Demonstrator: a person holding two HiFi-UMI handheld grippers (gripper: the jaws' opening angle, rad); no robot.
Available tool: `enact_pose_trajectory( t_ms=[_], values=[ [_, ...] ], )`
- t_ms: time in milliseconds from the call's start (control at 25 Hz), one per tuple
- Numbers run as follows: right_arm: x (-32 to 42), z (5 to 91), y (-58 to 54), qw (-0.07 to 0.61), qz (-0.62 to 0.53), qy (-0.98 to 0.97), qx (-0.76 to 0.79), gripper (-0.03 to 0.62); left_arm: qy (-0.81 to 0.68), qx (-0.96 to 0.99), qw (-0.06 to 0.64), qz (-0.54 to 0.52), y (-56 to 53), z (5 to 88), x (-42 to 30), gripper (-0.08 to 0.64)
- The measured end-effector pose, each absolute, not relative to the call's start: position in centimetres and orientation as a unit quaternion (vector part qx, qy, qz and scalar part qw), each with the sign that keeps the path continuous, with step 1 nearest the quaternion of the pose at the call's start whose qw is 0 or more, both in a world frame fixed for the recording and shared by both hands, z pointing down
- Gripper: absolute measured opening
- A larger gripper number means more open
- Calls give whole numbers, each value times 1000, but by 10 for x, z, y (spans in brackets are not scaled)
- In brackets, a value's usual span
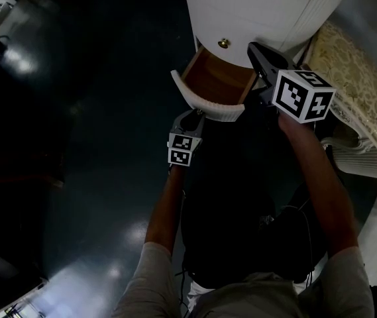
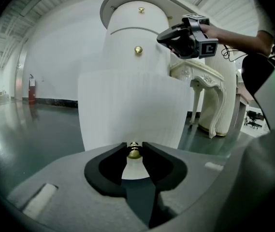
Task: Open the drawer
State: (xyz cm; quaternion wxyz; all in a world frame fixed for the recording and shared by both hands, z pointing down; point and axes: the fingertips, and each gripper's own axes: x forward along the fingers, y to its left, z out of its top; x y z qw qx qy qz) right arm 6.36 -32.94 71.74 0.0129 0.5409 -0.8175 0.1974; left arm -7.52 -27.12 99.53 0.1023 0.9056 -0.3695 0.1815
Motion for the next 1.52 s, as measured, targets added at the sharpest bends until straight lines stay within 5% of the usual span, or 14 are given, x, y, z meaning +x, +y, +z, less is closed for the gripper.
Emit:
enact_pose_trajectory(
  t_ms=[280, 1520],
  values=[
    [48, 738, -331, 59, 185, -822, 535, 14, -377, 904, 108, 170, -262, 996, -86, 103],
    [48, 754, -347, 26, 242, -813, 529, 14, -387, 898, 115, 176, -205, 997, -129, 103]
  ],
)
